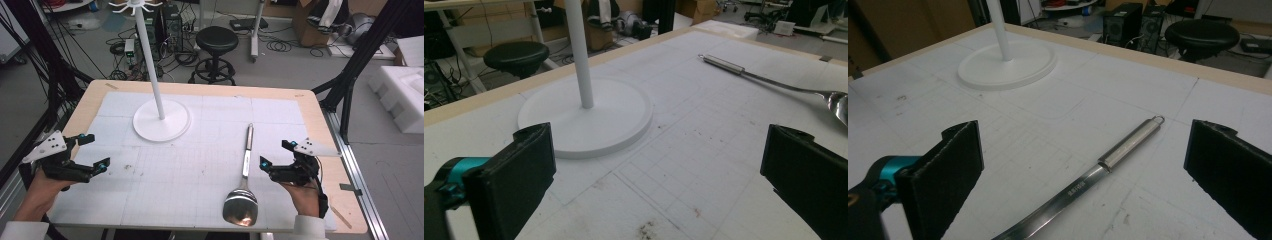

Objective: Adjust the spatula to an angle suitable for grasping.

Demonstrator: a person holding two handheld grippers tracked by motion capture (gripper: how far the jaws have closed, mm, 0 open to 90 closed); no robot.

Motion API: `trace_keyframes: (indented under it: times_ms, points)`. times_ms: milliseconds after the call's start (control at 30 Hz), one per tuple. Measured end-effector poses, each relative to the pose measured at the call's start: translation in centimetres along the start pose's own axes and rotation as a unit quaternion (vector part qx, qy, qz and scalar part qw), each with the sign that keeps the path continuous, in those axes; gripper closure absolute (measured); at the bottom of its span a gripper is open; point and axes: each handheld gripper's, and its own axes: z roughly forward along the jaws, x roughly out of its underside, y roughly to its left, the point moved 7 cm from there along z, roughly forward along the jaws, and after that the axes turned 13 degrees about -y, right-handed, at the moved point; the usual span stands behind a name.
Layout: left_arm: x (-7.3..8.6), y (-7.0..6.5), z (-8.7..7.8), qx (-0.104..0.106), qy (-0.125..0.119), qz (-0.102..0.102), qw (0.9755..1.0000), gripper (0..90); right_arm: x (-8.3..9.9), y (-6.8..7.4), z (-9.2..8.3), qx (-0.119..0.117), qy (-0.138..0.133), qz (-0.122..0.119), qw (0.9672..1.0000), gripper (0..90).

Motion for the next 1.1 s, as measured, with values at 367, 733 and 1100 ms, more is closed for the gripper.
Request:
trace_keyframes:
  times_ms: [367, 733, 1100]
  points:
    - [-0.2, 0.1, 0.0, -0.001, -0.003, -0.003, 1.0, 1.7, -1.1, 0.9, 0.1, -0.037, 0.011, -0.025, 0.9989, 1.6]
    - [0.0, 0.0, 0.2, 0.006, 0.004, 0.001, 1.0, 1.8, -1.9, 3.3, 2.0, -0.133, 0.088, -0.067, 0.985, 8.6]
    - [-0.1, -0.1, 0.1, 0.009, 0.003, -0.006, 0.9999, 1.8, -1.9, 6.4, 3.0, -0.231, 0.17, -0.084, 0.9544, 39.9]
